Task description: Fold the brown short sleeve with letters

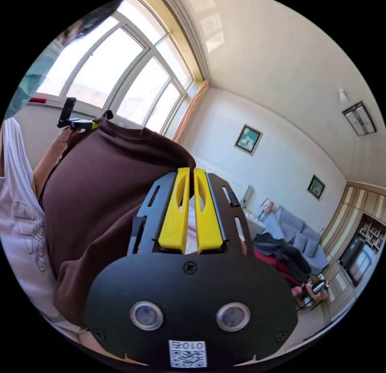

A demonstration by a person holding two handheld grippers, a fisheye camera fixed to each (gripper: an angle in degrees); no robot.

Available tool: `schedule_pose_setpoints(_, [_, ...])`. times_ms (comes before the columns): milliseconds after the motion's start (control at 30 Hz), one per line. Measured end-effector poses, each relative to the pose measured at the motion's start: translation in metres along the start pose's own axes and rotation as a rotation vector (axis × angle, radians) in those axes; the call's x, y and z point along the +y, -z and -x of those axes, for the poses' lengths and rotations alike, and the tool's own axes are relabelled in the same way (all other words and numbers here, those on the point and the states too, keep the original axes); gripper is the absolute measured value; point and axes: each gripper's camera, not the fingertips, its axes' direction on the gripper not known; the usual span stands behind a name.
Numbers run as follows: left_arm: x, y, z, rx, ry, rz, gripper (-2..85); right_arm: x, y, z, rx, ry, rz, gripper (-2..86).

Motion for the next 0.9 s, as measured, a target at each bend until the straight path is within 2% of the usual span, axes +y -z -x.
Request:
schedule_pose_setpoints(67, [0.009,-0.034,0.053,0.062,0.155,0.013,0.0,0.002,-0.086,-0.035,-0.134,-0.126,0.122,3.6])
schedule_pose_setpoints(100, [0.001,-0.042,0.077,0.078,0.189,-0.027,0.0,-0.002,-0.1,-0.041,-0.138,-0.14,0.124,3.5])
schedule_pose_setpoints(233, [-0.074,-0.027,0.087,-0.228,-0.065,-0.077,0.0,-0.081,-0.112,-0.046,0.062,0.01,-0.038,3.5])
schedule_pose_setpoints(300, [-0.087,-0.012,0.08,-0.279,-0.149,-0.128,0.0,-0.102,-0.106,-0.044,0.083,0.042,-0.089,3.5])
schedule_pose_setpoints(400, [-0.064,-0.008,0.072,-0.246,-0.216,-0.125,0.0,-0.094,-0.113,-0.034,0.018,0.06,-0.089,3.4])
schedule_pose_setpoints(500, [0.006,-0.039,0.07,-0.215,-0.221,-0.01,0.0,-0.041,-0.155,-0.004,-0.047,0.108,0.039,3.3])
schedule_pose_setpoints(567, [0.06,-0.069,0.074,-0.191,-0.166,0.106,0.0,0.019,-0.206,0.028,-0.139,0.133,0.21,3.2])
schedule_pose_setpoints(733, [0.211,-0.141,0.064,-0.11,0.023,0.427,0.0,0.14,-0.288,0.09,-0.318,0.094,0.465,2.9])
schedule_pose_setpoints(900, [0.266,-0.171,0.022,-0.05,-0.048,0.637,0.1,0.207,-0.322,0.121,-0.431,0.107,0.616,2.8])
